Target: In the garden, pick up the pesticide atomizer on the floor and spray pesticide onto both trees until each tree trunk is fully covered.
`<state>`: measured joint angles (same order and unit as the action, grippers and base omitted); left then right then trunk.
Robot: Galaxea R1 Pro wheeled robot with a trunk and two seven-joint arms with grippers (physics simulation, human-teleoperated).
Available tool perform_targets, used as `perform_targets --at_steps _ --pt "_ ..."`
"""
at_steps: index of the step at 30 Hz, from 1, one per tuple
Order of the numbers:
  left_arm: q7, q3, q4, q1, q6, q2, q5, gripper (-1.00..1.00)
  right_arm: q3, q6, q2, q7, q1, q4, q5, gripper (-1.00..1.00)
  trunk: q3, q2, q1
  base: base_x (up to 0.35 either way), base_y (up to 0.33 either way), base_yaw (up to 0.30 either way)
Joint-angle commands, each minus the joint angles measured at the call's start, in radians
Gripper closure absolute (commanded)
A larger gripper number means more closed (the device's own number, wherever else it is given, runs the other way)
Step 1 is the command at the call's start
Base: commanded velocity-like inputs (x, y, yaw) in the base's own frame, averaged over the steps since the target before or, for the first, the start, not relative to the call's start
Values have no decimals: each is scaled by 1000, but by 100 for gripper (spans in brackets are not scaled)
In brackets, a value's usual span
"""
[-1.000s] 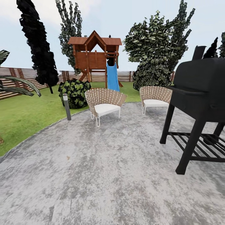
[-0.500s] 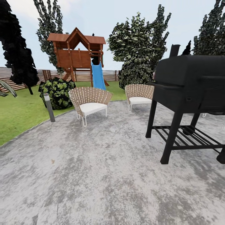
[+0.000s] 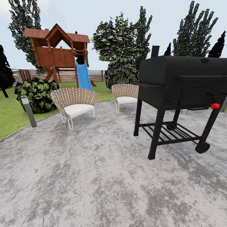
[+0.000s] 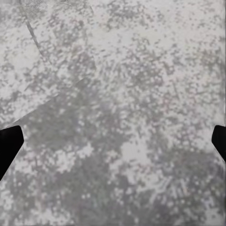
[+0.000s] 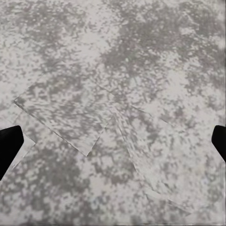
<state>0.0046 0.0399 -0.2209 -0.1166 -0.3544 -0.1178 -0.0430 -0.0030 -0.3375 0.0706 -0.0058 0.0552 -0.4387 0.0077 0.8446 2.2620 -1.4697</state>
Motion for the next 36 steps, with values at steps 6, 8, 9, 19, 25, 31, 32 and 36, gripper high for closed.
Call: perform_targets --at_steps 6,8,9,19,25,31,32,36 --pt "0 0 0 0 0 0 0 -100 0 0 0 0 0 0 0 -100 3 0 0 0 0 -300" --pt "0 0 0 0 0 0 0 -100 0 0 0 0 0 0 0 -100 4 0 0 0 0 -298" --pt "0 0 0 0 0 0 0 -100 1 0 0 1 0 0 0 -100 5 0 0 0 0 -298" --pt "0 0 0 0 0 0 0 -100 2 -1 0 1 0 0 0 -100 11 0 0 0 0 -298" --pt "0 0 0 0 -1 0 0 -100 2 0 0 1 0 0 0 -100 13 0 0 0 0 -298" --pt "0 0 0 0 -1 0 0 -100 1 0 0 1 0 0 0 -100 13 0 0 0 0 -298" --pt "0 0 0 0 0 0 0 -100 1 0 0 1 0 0 0 -100 13 0 0 0 0 -298" --pt "0 0 -1 0 -1 0 0 -100 1 0 0 1 0 0 0 -100 13 0 0 0 0 -298"
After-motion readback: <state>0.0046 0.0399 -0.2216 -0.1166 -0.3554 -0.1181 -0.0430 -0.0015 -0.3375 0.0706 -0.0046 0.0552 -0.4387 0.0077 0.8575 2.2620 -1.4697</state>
